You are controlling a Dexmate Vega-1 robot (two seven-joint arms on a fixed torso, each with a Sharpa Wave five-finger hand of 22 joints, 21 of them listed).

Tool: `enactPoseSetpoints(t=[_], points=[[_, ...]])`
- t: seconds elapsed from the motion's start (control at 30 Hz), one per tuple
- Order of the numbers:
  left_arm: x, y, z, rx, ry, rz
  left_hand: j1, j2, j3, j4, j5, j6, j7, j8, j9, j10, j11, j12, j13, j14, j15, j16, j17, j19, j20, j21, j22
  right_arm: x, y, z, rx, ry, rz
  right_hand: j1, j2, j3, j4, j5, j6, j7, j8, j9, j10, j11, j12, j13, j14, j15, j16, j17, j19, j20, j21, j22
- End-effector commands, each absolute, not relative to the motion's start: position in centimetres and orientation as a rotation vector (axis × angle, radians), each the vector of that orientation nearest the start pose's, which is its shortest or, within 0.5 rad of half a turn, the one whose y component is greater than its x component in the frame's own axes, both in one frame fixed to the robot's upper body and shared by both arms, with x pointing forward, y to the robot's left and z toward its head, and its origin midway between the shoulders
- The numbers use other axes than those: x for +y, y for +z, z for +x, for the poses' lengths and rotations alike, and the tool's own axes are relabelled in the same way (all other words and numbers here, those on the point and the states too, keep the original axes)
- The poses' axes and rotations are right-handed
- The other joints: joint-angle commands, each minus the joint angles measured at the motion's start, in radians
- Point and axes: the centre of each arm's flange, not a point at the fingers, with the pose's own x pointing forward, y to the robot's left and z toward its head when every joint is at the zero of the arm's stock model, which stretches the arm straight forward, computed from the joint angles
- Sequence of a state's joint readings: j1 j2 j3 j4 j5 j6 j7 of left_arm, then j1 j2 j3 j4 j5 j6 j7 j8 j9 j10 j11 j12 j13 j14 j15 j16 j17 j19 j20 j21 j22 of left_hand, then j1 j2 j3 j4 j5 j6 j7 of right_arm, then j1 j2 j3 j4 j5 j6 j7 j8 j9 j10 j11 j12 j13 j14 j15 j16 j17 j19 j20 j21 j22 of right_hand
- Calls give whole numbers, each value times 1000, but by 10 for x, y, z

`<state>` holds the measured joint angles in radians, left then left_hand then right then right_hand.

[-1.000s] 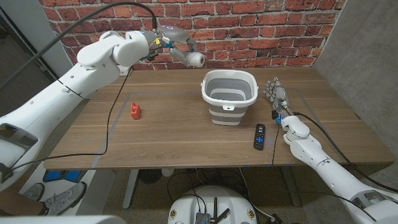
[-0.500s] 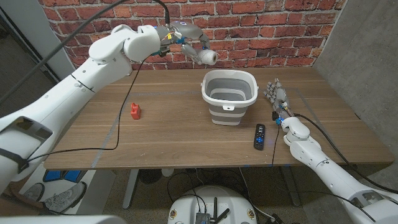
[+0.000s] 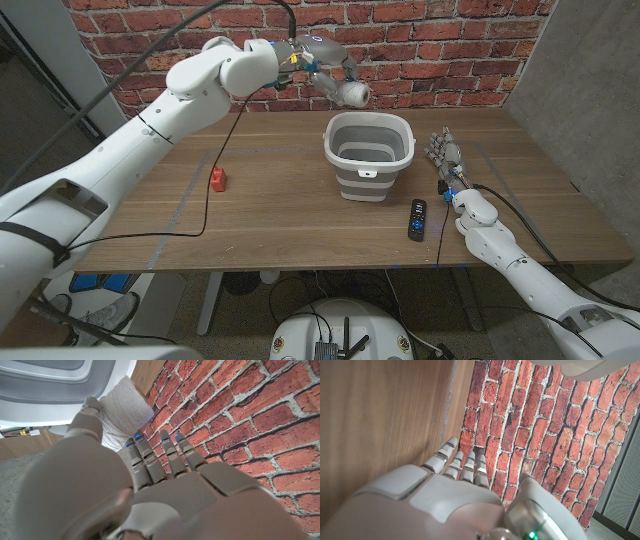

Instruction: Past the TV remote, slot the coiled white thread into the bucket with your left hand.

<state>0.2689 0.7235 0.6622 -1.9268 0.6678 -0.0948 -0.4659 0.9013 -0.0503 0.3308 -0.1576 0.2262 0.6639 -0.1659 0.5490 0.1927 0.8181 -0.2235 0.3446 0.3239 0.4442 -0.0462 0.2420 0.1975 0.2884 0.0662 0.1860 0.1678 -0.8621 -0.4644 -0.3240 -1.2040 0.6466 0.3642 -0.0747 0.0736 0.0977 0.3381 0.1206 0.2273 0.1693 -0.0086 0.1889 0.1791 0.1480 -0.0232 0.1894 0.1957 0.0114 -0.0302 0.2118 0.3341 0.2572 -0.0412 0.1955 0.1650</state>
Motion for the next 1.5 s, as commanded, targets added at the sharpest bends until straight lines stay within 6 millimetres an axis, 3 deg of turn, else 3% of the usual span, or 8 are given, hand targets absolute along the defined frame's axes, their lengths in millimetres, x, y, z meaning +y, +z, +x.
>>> enactPoseSetpoints(t=[0.03, 0.5, 1.17, 1.33, 1.5], points=[[56, 232, 487, -1098, -242, 1909, 13, 47, -3, 3, 5, 2, 5, -1, 3, 0, 0, 2, 70, -1, -144, -5, 2, 9, 5, 9, 3, -326, -59, 660, -586, 30, 134, -12, 39, 6, -6, 2, 4, 0, 5, 2, 4, 0, 8, 0, -5, -7, 6, 2, 10, -3, -5, 4], [29, 212, 503, -1089, -304, 2034, 10, 54, -6, 3, 5, -2, 10, -8, 3, -7, 1, -4, 76, -8, -144, -8, 2, 1, 7, 4, 3, -330, -60, 658, -583, 29, 132, -14, 40, 5, -6, 1, 3, 1, 5, 2, 5, 0, 8, 0, -6, -7, 7, 2, 10, -2, -5, 4], [18, 172, 530, -1048, -399, 2045, 17, 73, -3, -2, 8, 12, 3, -9, 2, -6, 0, -11, 86, 18, -152, 6, 8, 8, 1, 6, 3, -334, -54, 661, -589, 28, 135, -16, 40, 5, -8, 0, 4, 2, 5, 2, 6, -1, 9, 0, -3, -6, 11, 2, 12, 0, -5, 4], [17, 164, 536, -1033, -416, 2062, 23, 83, 0, -4, 11, 15, 2, -10, 1, -18, 0, -19, 90, 54, -159, 26, 19, 14, 0, 7, 3, -335, -55, 662, -585, 25, 134, -16, 40, 6, -9, 0, 5, 1, 5, 2, 6, -1, 8, 1, -3, -5, 11, 3, 12, -1, -5, 4], [16, 157, 541, -1025, -433, 2075, 31, 86, -2, -9, 11, 27, 7, -11, 1, -26, 0, -28, 98, 97, -163, 53, 38, 79, -55, 28, 7, -335, -56, 663, -582, 22, 137, -16, 40, 6, -10, 0, 4, 2, 4, 2, 6, -1, 9, 1, -4, -6, 11, 3, 11, 0, -5, 4]])
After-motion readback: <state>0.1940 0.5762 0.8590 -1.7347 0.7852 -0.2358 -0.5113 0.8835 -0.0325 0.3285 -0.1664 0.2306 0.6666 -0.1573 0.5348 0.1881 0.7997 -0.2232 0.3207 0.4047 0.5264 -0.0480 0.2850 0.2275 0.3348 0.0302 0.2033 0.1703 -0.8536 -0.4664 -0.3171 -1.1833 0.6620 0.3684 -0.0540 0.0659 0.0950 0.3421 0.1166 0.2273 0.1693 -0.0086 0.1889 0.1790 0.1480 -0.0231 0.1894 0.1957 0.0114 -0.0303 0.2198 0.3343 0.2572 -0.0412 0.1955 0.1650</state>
